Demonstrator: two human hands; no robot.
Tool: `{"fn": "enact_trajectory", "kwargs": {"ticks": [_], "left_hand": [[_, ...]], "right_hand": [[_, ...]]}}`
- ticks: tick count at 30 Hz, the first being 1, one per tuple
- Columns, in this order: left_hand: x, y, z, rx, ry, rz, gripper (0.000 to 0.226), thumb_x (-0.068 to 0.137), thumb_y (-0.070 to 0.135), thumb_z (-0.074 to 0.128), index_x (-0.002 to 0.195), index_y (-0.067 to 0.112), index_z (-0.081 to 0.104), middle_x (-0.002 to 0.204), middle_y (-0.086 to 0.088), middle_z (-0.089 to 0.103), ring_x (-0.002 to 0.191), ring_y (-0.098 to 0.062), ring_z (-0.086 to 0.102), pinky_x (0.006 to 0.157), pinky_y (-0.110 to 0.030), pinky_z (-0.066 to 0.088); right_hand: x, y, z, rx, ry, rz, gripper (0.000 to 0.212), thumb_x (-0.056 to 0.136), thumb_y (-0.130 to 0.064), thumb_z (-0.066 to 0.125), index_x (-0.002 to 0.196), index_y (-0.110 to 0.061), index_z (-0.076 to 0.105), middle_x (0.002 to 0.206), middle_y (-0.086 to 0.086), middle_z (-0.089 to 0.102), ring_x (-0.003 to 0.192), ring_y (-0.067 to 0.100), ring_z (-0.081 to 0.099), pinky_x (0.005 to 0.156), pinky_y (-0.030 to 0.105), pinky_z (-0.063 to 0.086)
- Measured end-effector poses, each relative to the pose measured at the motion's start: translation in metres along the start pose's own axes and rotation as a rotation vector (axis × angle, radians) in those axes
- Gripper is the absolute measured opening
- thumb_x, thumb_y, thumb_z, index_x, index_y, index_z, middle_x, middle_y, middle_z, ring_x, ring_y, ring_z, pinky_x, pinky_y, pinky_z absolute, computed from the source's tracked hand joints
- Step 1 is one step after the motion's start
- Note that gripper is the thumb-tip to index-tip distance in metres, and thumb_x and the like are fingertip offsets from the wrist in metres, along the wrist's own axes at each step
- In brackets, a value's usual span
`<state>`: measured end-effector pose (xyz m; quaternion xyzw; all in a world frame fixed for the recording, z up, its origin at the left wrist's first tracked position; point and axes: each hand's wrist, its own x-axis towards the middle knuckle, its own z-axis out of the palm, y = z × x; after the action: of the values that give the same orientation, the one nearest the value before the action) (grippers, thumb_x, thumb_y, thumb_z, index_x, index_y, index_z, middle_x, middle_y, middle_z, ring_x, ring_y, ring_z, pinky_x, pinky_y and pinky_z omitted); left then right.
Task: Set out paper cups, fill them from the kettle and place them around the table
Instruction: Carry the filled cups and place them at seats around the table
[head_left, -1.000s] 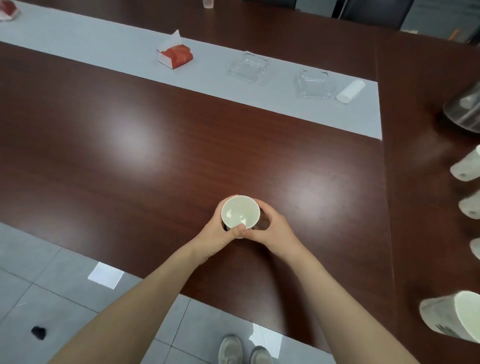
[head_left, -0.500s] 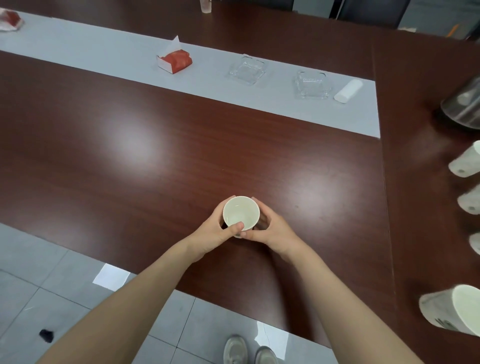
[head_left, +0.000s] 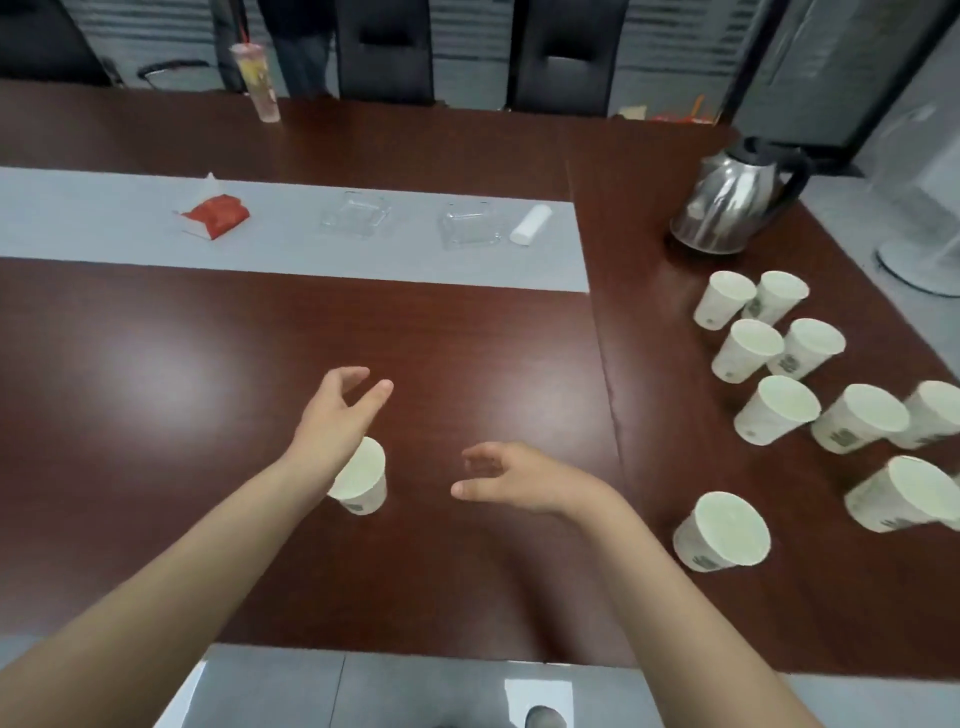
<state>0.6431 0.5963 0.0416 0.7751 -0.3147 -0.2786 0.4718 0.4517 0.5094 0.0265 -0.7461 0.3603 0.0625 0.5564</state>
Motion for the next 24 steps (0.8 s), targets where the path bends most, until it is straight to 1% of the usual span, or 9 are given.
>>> {"fn": "enact_trajectory", "kwargs": {"ticks": [2, 3, 7, 12, 15, 17, 19, 21, 24], "left_hand": [[-0.007, 0.036, 0.033, -0.035, -0.085, 0.015, 0.036, 0.093, 0.034, 0.058, 0.124, 0.017, 0.055, 0.123, 0.006, 0.055, 0.114, -0.009, 0.050, 0.091, -0.024, 0.037], [-0.009, 0.049, 0.047, -0.057, -0.128, 0.012, 0.034, 0.093, 0.033, 0.058, 0.122, 0.017, 0.056, 0.119, 0.006, 0.056, 0.111, -0.010, 0.051, 0.091, -0.024, 0.037], [-0.026, 0.090, 0.117, -0.121, -0.308, 0.050, 0.037, 0.091, 0.034, 0.060, 0.124, 0.018, 0.055, 0.123, 0.004, 0.057, 0.114, -0.007, 0.051, 0.104, -0.028, 0.038], [-0.059, 0.135, 0.231, -0.237, -0.433, 0.057, 0.048, 0.091, 0.031, 0.060, 0.134, 0.017, 0.043, 0.133, -0.003, 0.051, 0.116, -0.007, 0.048, 0.102, -0.024, 0.034], [-0.089, 0.153, 0.301, -0.290, -0.469, 0.045, 0.056, 0.091, 0.026, 0.059, 0.140, 0.013, 0.036, 0.139, -0.006, 0.046, 0.119, -0.009, 0.047, 0.094, -0.019, 0.033], [-0.107, 0.162, 0.353, -0.323, -0.506, 0.027, 0.058, 0.092, 0.024, 0.059, 0.142, 0.013, 0.032, 0.142, -0.005, 0.043, 0.123, -0.010, 0.045, 0.093, -0.017, 0.031], [-0.122, 0.165, 0.401, -0.353, -0.540, 0.005, 0.061, 0.090, 0.025, 0.062, 0.142, 0.016, 0.031, 0.145, -0.003, 0.041, 0.128, -0.010, 0.043, 0.096, -0.018, 0.032], [-0.133, 0.158, 0.437, -0.373, -0.570, -0.036, 0.076, 0.084, 0.032, 0.070, 0.145, 0.020, 0.027, 0.150, -0.003, 0.036, 0.135, -0.012, 0.037, 0.102, -0.022, 0.032], [-0.151, 0.143, 0.480, -0.353, -0.612, -0.085, 0.093, 0.077, 0.032, 0.077, 0.149, 0.020, 0.019, 0.154, 0.000, 0.028, 0.140, -0.008, 0.027, 0.110, -0.026, 0.029]], "right_hand": [[-0.034, 0.011, -0.029, 0.039, 0.069, -0.003, 0.068, 0.085, -0.036, 0.068, 0.142, -0.013, 0.039, 0.142, 0.003, 0.049, 0.127, 0.011, 0.049, 0.107, 0.028, 0.038], [-0.048, 0.015, -0.041, 0.063, 0.093, -0.012, 0.066, 0.085, -0.035, 0.068, 0.141, -0.014, 0.040, 0.140, 0.002, 0.050, 0.125, 0.010, 0.050, 0.106, 0.027, 0.039], [-0.118, 0.044, -0.092, 0.164, 0.259, -0.022, 0.061, 0.083, -0.032, 0.069, 0.138, -0.019, 0.044, 0.132, -0.002, 0.055, 0.118, 0.004, 0.054, 0.100, 0.020, 0.041], [-0.198, 0.118, -0.161, 0.211, 0.384, -0.002, 0.053, 0.080, -0.028, 0.071, 0.128, -0.027, 0.048, 0.122, -0.008, 0.061, 0.110, -0.001, 0.059, 0.100, 0.025, 0.046], [-0.236, 0.166, -0.197, 0.326, 0.505, -0.002, 0.041, 0.080, -0.017, 0.072, 0.116, -0.025, 0.056, 0.115, -0.002, 0.067, 0.100, 0.000, 0.064, 0.086, 0.021, 0.052], [-0.261, 0.200, -0.225, 0.377, 0.624, -0.003, 0.039, 0.081, -0.009, 0.070, 0.117, -0.017, 0.059, 0.107, 0.000, 0.069, 0.089, -0.001, 0.066, 0.074, 0.014, 0.050], [-0.282, 0.232, -0.252, 0.405, 0.767, -0.009, 0.036, 0.081, -0.007, 0.070, 0.114, -0.018, 0.061, 0.101, -0.003, 0.071, 0.088, 0.004, 0.067, 0.070, 0.013, 0.050], [-0.295, 0.264, -0.273, 0.425, 0.904, -0.025, 0.038, 0.079, -0.011, 0.072, 0.112, -0.027, 0.060, 0.104, -0.008, 0.071, 0.098, 0.006, 0.064, 0.078, 0.019, 0.050], [-0.304, 0.313, -0.295, 0.473, 1.087, -0.005, 0.060, 0.077, -0.014, 0.075, 0.129, -0.028, 0.049, 0.124, -0.009, 0.060, 0.112, -0.004, 0.053, 0.096, 0.027, 0.042]]}}
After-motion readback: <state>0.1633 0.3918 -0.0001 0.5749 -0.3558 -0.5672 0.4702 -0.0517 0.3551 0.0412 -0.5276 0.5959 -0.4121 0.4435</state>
